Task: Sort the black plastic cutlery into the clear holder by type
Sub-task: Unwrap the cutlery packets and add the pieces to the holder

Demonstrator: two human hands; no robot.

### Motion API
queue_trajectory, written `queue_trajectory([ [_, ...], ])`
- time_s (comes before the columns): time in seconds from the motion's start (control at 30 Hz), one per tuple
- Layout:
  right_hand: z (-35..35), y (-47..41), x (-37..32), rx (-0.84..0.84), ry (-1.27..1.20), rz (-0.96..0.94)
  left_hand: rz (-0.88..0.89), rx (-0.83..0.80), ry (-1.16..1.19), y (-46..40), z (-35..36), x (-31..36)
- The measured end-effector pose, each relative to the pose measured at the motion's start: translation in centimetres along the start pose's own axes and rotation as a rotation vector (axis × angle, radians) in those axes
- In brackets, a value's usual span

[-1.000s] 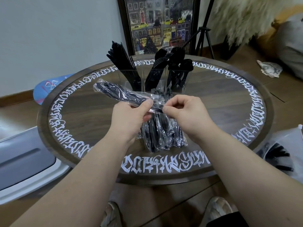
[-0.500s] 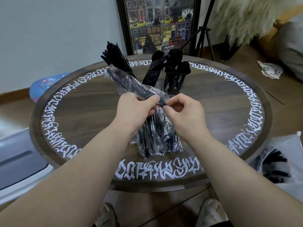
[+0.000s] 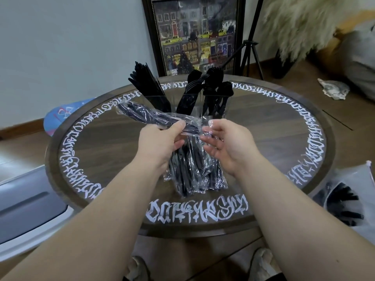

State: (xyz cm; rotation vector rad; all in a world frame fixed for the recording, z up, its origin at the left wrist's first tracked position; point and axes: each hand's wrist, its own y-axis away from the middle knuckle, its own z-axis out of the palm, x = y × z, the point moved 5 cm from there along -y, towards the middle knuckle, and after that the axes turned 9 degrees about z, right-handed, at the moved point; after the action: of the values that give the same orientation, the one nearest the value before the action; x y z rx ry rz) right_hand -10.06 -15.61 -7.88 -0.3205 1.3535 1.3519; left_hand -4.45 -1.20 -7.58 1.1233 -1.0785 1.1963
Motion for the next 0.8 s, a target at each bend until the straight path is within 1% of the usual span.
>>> queue_trajectory([
  [0.07,0.5,0.1,-0.2,0.034,0.167,-0.075,-0.01,-0.016,-0.012,0.4,-0.1,-0.3],
  [0.13,0.9,0.2,-0.2,0.079,0.253,-0.139,-0.016,-0.044,-0.002,0.7,0.0,-0.2],
  [0.2,0.7,0.3,-0.2,0.106,0.228,-0.129,-0.03,-0.055,0.041,1.1,0.1,0.2],
  [0.3,-0.2,0.5,-0.2,0.119,0.075,-0.076,-0.06,-0.036,0.143,1.3,-0.5,0.4],
  [0.33,-0.5,0.6,-0.4,0.154,0.09,-0.114,-0.076,-0.026,0.178,1.3,-0.8,0.3],
  [0.4,-0.7,0.8,-0.9,0.223,0.264,-0.262,-0.101,-0.009,0.218,1.0,-1.4,0.1],
  [0.47,0.2,1.1,-1.3,0.201,0.439,-0.377,-0.099,-0.001,0.224,0.6,-2.1,0.0],
  [0.6,2.0,1.2,-1.2,0.114,0.558,-0.433,-0.113,-0.03,0.211,0.0,-2.8,0.0],
  [0.67,2.7,0.9,-0.8,0.091,0.579,-0.431,-0.118,-0.045,0.218,-0.3,-3.0,-0.2],
  [0.8,3.3,-0.5,-0.1,0.063,0.547,-0.36,-0.138,-0.065,0.213,-0.6,-3.1,-0.9],
])
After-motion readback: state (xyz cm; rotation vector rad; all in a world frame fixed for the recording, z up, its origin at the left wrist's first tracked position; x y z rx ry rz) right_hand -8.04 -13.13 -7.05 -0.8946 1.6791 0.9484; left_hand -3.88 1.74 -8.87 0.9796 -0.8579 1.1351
